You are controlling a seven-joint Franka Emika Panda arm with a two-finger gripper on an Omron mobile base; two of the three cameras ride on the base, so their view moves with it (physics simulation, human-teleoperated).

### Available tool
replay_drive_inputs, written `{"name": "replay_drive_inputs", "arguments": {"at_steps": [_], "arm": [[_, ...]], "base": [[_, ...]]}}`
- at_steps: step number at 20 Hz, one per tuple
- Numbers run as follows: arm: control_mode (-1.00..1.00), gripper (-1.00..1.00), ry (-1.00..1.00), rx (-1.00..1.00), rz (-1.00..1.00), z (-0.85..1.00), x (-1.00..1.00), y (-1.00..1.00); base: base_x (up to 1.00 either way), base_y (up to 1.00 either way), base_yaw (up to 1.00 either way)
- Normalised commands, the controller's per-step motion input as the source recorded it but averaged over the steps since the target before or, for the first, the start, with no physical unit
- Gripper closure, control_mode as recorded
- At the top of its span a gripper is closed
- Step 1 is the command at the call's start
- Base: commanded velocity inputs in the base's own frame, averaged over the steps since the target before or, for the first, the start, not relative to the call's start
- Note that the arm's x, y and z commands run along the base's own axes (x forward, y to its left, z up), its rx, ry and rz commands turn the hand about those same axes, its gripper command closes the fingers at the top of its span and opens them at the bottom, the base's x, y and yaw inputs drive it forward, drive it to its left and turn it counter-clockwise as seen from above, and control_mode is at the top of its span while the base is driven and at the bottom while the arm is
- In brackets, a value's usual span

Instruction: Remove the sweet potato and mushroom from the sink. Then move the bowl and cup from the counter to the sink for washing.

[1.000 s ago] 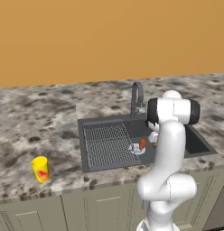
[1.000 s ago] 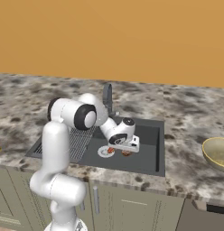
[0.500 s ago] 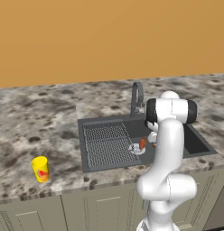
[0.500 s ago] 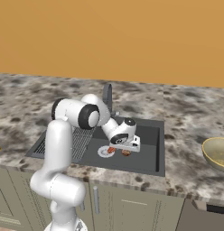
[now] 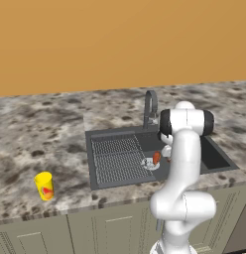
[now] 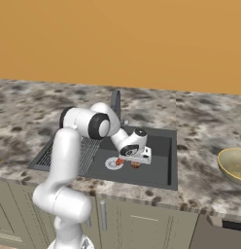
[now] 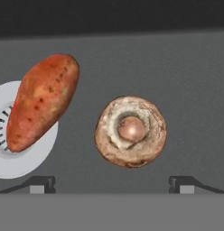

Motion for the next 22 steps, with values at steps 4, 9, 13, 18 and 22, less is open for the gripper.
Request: {"name": "replay_drive_inputs", "arguments": {"at_steps": [4, 9, 13, 18, 22], "arm": [[-1.00, -1.00, 0.00, 0.00, 0.00, -0.13, 0.17, 0.00], [-1.00, -1.00, 0.00, 0.00, 0.00, -0.13, 0.17, 0.00], [-1.00, -1.00, 0.00, 0.00, 0.00, -0.13, 0.16, -0.02], [-1.00, -1.00, 0.00, 0.00, 0.00, -0.12, 0.14, -0.05], [-1.00, -1.00, 0.00, 0.00, 0.00, -0.13, 0.11, -0.08]], "base": [[0.00, 0.00, 0.00], [0.00, 0.00, 0.00], [0.00, 0.00, 0.00], [0.00, 0.00, 0.00], [0.00, 0.00, 0.00]]}}
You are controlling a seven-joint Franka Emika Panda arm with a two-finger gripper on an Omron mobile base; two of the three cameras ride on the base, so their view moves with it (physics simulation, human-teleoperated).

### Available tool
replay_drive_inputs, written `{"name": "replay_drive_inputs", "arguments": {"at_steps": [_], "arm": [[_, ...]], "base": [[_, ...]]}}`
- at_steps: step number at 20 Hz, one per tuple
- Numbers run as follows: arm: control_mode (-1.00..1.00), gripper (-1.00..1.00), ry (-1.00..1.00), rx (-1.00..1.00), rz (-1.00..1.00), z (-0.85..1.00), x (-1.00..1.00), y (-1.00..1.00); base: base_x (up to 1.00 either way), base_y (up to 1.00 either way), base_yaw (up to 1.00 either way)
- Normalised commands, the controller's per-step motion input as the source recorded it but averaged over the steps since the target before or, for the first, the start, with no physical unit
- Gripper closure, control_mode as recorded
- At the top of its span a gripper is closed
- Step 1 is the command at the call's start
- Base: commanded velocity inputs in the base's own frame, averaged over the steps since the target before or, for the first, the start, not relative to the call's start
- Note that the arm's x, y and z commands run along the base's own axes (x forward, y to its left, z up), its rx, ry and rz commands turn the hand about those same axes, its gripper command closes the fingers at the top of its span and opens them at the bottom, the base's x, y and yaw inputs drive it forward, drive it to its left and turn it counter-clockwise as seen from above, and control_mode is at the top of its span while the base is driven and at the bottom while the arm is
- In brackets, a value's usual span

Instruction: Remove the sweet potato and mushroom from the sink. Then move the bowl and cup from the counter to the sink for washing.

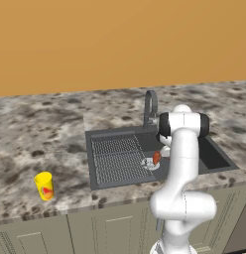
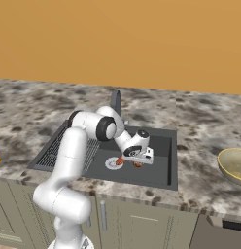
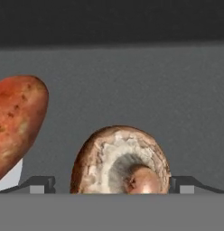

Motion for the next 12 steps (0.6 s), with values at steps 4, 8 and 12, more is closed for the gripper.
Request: {"name": "replay_drive_inputs", "arguments": {"at_steps": [4, 8, 12], "arm": [[-1.00, -1.00, 0.00, 0.00, 0.00, -0.14, 0.09, -0.04], [-1.00, 1.00, 0.00, 0.00, 0.00, -0.14, 0.07, -0.02], [-1.00, 1.00, 0.00, 0.00, 0.00, -0.13, 0.05, -0.02]], "base": [[0.00, 0.00, 0.00], [0.00, 0.00, 0.00], [0.00, 0.00, 0.00]]}}
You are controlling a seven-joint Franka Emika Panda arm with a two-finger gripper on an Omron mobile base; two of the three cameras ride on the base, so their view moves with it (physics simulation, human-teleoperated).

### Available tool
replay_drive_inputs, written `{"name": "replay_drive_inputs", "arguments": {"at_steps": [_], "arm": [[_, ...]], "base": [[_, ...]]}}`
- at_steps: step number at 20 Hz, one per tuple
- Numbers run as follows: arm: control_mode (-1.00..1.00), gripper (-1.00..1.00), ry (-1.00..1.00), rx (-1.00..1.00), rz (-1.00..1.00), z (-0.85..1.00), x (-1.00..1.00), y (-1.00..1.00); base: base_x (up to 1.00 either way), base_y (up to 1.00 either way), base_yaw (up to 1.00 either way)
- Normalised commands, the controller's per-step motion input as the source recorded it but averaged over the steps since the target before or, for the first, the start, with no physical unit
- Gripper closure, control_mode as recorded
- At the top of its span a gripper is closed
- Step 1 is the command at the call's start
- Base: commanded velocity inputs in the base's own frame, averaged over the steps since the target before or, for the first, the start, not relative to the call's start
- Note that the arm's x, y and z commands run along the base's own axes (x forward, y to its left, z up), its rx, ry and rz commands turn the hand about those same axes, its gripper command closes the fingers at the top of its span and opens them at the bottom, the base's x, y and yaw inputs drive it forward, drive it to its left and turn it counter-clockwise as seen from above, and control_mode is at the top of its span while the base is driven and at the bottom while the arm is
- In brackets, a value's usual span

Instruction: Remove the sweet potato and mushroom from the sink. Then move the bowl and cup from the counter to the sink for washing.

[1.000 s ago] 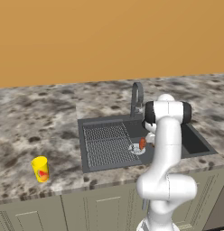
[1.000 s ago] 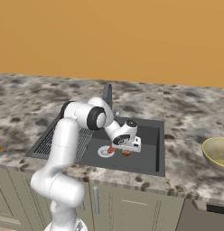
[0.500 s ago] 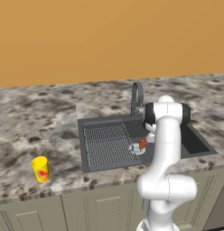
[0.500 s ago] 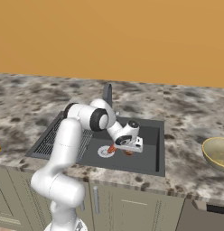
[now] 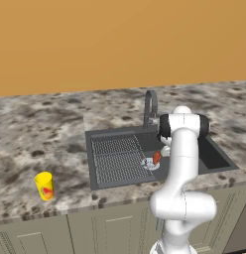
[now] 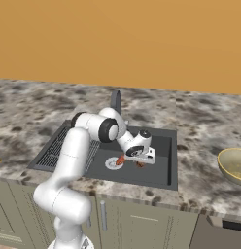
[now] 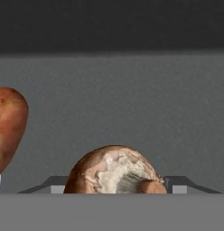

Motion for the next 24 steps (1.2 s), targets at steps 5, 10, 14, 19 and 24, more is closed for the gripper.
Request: {"name": "replay_drive_inputs", "arguments": {"at_steps": [5, 10, 14, 19, 24], "arm": [[-1.00, 1.00, 0.00, 0.00, 0.00, -0.09, 0.00, -0.04], [-1.00, 1.00, 0.00, 0.00, 0.00, 0.04, -0.06, -0.02], [-1.00, 1.00, 0.00, 0.00, 0.00, 0.21, -0.15, 0.00], [-1.00, 1.00, -0.01, 0.00, 0.00, 0.31, -0.13, 0.00], [-1.00, 1.00, 0.00, 0.00, 0.00, 0.34, -0.10, 0.00]], "base": [[0.00, 0.00, 0.00], [0.00, 0.00, 0.00], [0.00, 0.00, 0.00], [0.00, 0.00, 0.00], [0.00, 0.00, 0.00]]}}
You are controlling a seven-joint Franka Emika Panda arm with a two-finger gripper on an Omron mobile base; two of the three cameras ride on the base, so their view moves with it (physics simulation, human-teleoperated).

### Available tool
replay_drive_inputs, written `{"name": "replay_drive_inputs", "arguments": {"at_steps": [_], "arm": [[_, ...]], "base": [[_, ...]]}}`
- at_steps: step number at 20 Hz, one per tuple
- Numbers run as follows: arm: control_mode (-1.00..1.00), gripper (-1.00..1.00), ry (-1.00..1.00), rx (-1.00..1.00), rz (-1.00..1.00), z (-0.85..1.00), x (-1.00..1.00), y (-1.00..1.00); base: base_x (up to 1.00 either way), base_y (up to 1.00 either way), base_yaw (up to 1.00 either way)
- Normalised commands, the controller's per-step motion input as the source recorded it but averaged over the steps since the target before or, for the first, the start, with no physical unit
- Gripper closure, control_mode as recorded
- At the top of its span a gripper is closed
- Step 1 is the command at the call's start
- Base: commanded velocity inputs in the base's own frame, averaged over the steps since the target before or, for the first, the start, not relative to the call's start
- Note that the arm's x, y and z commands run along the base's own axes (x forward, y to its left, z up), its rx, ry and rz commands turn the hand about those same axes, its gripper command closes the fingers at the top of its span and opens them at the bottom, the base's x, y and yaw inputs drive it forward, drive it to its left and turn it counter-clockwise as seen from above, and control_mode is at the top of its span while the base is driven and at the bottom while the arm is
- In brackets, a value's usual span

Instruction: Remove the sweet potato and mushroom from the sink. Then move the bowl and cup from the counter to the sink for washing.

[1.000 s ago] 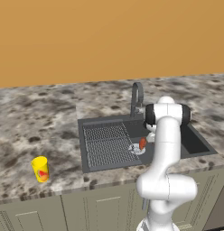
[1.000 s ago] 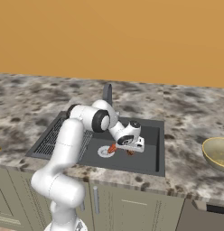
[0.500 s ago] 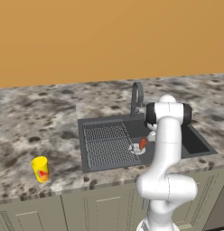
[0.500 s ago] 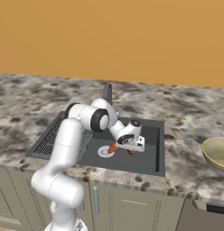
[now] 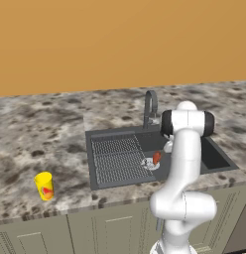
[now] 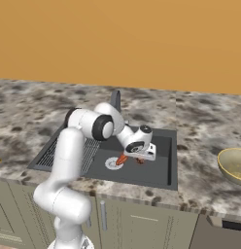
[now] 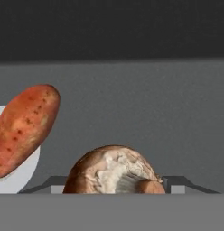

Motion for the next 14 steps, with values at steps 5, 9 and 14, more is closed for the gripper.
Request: {"name": "replay_drive_inputs", "arguments": {"at_steps": [5, 9, 14], "arm": [[-1.00, 1.00, 0.00, 0.00, 0.00, 0.35, -0.16, 0.00], [-1.00, 1.00, 0.00, 0.00, 0.00, 0.36, -0.19, -0.05], [-1.00, 1.00, -0.02, 0.00, 0.00, 0.34, -0.19, -0.08]], "base": [[0.00, 0.00, 0.00], [0.00, 0.00, 0.00], [0.00, 0.00, 0.00]]}}
